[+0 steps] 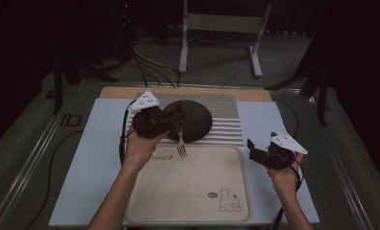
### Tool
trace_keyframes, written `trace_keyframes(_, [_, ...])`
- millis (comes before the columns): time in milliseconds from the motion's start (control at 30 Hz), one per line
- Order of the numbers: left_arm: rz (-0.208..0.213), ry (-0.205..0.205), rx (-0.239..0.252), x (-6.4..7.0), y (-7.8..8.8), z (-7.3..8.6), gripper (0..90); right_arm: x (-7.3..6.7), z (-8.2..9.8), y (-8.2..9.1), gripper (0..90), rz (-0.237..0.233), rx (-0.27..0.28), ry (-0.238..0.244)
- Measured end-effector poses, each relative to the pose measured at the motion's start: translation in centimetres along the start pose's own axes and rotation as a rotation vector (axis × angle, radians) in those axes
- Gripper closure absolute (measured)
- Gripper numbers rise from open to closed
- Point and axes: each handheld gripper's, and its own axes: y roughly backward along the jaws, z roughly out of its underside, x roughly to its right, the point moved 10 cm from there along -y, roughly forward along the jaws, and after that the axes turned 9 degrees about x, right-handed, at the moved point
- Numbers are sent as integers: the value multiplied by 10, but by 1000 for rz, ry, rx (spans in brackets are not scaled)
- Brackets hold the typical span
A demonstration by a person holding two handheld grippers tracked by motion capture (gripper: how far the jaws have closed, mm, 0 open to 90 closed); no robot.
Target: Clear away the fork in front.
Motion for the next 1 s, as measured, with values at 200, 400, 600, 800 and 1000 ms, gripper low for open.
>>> trace_keyframes(200, [7,14,-6,-5,17,3,801,3,7,-1,110,9,-3,15])
trace_keyframes(400, [12,21,-23,-11,33,9,801,6,7,-1,110,13,1,7])
trace_keyframes(600, [23,49,-39,-14,48,17,801,6,10,-2,110,18,-5,18])
trace_keyframes(800, [34,81,-61,-13,61,24,801,6,13,-2,110,18,-12,23])
trace_keyframes(1000, [47,102,-91,-7,73,32,800,5,14,-3,110,22,-19,30])
